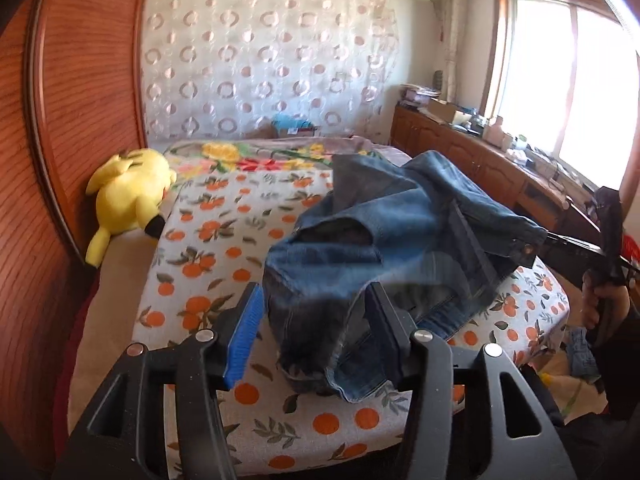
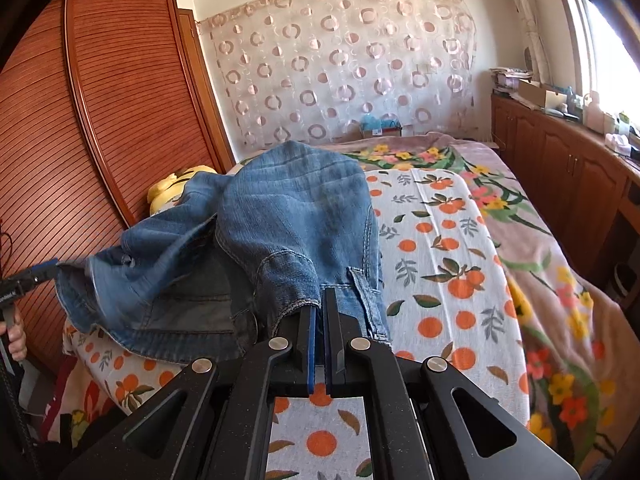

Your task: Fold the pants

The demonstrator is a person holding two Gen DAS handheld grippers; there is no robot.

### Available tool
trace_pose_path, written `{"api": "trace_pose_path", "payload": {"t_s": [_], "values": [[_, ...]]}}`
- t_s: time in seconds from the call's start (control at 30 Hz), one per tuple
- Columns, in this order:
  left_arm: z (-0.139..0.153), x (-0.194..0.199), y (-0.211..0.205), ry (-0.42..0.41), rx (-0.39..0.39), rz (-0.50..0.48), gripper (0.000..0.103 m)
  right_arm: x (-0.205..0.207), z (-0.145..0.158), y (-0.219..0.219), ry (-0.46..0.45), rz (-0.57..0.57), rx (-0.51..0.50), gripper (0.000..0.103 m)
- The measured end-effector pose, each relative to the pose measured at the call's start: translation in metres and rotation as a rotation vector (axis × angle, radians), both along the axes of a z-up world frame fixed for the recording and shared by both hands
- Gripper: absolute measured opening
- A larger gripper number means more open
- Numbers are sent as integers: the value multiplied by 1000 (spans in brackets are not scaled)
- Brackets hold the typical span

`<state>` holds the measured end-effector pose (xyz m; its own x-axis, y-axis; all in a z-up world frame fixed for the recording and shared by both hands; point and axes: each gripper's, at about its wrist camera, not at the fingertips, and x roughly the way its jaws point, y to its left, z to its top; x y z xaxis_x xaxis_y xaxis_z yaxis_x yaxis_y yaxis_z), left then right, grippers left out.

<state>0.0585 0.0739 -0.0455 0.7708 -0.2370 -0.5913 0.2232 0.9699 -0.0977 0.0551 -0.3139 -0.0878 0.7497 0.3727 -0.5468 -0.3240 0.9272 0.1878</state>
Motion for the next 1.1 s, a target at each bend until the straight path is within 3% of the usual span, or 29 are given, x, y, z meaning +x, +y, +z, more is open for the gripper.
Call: {"api": "trace_pose_path", "payload": {"t_s": [0.17,0.4,0.73,0.87,0.97,1.07,1.1], "values": [[-9,13,-18,39,61,-57,54,-2,2,4,-4,6,-2,2],[-21,2,-19,78,67,-55,54,-1,-1,2,-7,6,-17,3],[-38,-16,-11,126,74,-28,54,-20,-4,0,7,-12,-41,15],[-43,-12,-14,135,119,-3,54,-31,-3,-6,-2,-14,-48,29],[-43,-8,-18,115,144,2,54,-34,-8,-11,10,-38,-66,38],[-39,-6,-21,83,158,-3,53,-36,-14,-18,29,-54,-69,41],[-37,-4,-21,74,157,-3,48,-36,-14,-20,32,-63,-79,41]]}}
